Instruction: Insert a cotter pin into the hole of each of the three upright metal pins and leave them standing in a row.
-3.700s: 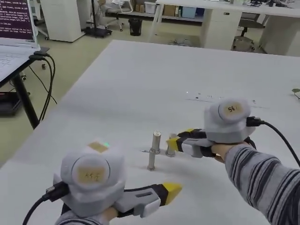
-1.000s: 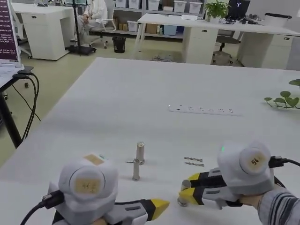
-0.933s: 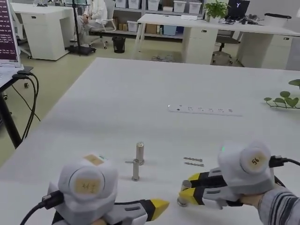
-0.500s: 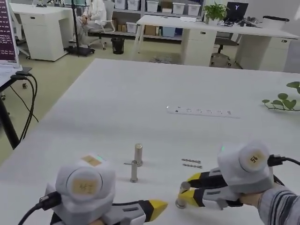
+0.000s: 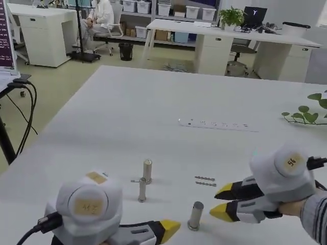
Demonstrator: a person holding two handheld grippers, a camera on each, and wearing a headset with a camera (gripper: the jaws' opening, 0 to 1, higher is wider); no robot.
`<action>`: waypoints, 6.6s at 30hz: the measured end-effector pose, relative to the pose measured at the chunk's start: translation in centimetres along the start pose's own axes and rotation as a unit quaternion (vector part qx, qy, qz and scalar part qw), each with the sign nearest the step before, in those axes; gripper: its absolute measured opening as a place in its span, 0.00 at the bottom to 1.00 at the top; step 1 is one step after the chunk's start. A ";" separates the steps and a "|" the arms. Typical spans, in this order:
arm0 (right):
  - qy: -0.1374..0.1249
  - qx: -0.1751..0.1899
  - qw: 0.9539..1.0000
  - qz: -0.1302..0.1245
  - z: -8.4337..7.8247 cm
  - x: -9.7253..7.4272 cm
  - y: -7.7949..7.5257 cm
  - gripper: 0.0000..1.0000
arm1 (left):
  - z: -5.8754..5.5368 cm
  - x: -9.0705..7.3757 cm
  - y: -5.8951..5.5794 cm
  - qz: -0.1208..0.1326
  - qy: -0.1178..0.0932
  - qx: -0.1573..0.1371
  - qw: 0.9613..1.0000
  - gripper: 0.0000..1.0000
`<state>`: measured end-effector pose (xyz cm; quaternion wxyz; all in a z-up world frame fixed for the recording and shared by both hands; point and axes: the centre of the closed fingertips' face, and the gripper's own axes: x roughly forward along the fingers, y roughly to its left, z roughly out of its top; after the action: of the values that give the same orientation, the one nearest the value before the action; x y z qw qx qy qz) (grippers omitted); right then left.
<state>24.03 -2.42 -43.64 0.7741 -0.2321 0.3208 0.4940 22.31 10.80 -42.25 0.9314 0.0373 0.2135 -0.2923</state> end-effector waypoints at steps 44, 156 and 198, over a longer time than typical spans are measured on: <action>0.121 -0.007 0.992 0.020 -2.2 5.8 -7.7 0.08 | -0.4 0.2 -0.2 -0.009 0.012 -0.002 1.000 0.87; -0.017 -0.309 0.950 0.033 4.8 -3.7 6.8 0.00 | 4.9 -0.4 -9.9 -0.187 0.028 -0.208 0.960 0.00; -0.027 -0.199 0.973 0.113 3.1 -3.6 8.9 0.00 | 3.5 -2.5 -11.5 -0.256 0.013 0.005 0.966 0.00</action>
<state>15.65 1.09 -39.29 0.6597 -0.3302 0.2192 0.6385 15.34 1.91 -37.37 0.8222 -0.0104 0.2270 -0.5219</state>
